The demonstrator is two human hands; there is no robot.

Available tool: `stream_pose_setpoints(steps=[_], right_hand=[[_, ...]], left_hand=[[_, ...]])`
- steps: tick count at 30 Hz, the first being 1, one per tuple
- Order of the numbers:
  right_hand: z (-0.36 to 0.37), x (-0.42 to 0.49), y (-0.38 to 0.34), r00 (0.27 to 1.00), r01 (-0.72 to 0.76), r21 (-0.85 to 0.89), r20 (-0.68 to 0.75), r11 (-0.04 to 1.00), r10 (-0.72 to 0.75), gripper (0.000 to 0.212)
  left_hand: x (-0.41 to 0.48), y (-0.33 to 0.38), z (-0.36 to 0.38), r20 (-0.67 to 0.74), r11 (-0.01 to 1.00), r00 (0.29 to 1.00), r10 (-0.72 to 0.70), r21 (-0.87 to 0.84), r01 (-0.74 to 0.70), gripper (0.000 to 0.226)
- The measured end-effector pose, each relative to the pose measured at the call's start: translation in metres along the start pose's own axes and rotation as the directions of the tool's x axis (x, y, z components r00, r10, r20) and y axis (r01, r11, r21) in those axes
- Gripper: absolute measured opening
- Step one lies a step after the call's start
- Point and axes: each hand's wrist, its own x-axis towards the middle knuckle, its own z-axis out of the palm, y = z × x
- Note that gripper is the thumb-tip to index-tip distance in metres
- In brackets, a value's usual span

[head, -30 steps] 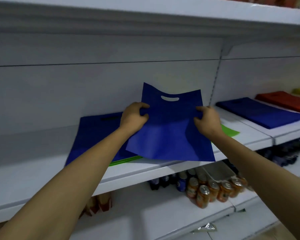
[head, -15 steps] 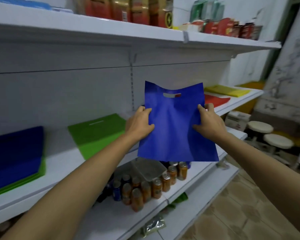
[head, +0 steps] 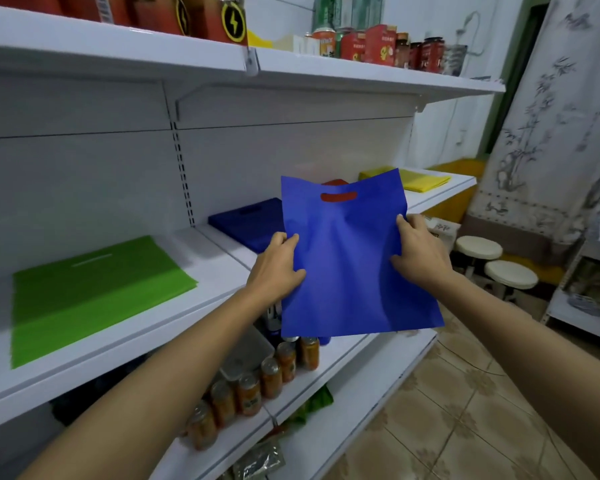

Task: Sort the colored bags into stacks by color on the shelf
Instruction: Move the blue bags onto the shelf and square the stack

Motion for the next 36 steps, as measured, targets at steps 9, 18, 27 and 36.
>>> stream_pose_setpoints(steps=[9, 18, 27, 36], right_hand=[[0.040, 0.082, 0.001, 0.999, 0.036, 0.122, 0.025, 0.992, -0.039, 0.060], [0.075, 0.208, -0.037, 0.949, 0.228, 0.064, 0.208, 0.972, -0.236, 0.053], [0.119, 0.274, -0.064, 0.907, 0.285, 0.199, 0.262, 0.938, -0.331, 0.075], [0.152, 0.310, -0.070, 0.894, 0.305, 0.339, 0.221, 0.890, -0.390, 0.059]], left_hand=[[0.065, -0.031, 0.015, -0.039, 0.999, 0.998, -0.049, -0.024, 0.048, 0.059], [0.131, -0.093, 0.024, -0.095, 0.974, 0.972, -0.214, -0.093, 0.205, 0.053], [0.149, -0.143, 0.025, -0.011, 0.944, 0.945, -0.327, -0.047, 0.327, 0.055], [0.162, -0.144, 0.034, 0.031, 0.874, 0.874, -0.484, -0.027, 0.485, 0.058]])
